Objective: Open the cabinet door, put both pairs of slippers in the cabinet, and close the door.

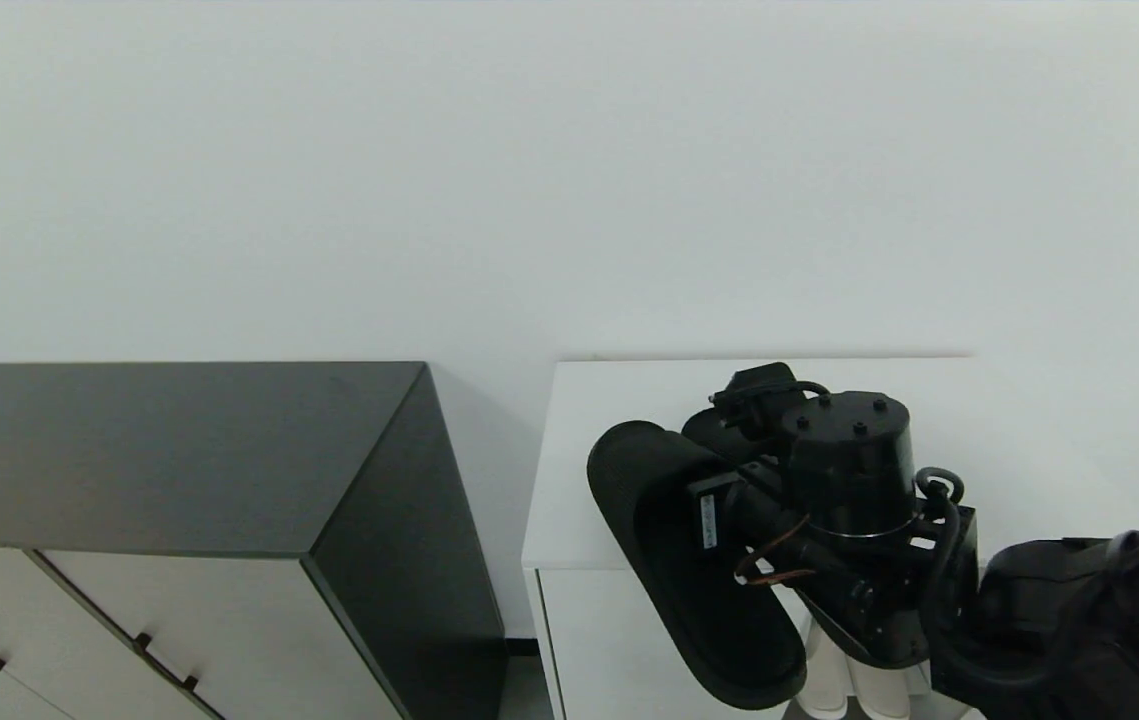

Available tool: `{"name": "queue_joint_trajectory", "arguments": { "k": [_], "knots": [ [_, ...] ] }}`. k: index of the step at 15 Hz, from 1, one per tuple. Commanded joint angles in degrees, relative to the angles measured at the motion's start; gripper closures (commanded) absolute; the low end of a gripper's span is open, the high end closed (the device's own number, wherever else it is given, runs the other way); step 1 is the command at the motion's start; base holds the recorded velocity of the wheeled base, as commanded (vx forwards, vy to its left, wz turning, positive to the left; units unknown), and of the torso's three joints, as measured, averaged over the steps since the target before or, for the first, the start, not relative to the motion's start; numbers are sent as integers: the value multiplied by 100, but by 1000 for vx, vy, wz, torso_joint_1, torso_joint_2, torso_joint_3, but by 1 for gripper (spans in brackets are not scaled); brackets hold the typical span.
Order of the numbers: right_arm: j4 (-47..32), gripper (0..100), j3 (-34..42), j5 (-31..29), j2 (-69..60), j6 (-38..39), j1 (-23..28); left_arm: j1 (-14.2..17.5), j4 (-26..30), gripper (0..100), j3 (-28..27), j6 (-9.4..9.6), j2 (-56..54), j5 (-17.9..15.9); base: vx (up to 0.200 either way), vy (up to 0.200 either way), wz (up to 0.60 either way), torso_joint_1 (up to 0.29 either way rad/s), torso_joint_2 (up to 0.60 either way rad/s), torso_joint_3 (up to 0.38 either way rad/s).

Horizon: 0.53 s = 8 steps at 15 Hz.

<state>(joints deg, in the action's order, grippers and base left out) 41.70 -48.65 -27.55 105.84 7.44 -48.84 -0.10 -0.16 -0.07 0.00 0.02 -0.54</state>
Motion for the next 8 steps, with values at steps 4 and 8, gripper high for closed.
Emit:
{"name": "queue_joint_trajectory", "arguments": {
  "k": [4, 8],
  "knots": [
    [13, 100, 93, 4, -107, 3, -73, 1, -2, 100, -1, 0, -2, 1, 0, 0, 0, 0, 0, 0],
    [13, 100, 93, -13, -90, 3, -73, 1, -2, 100, -1, -9, 6, 1, 0, 0, 0, 0, 0, 0]
  ]
}}
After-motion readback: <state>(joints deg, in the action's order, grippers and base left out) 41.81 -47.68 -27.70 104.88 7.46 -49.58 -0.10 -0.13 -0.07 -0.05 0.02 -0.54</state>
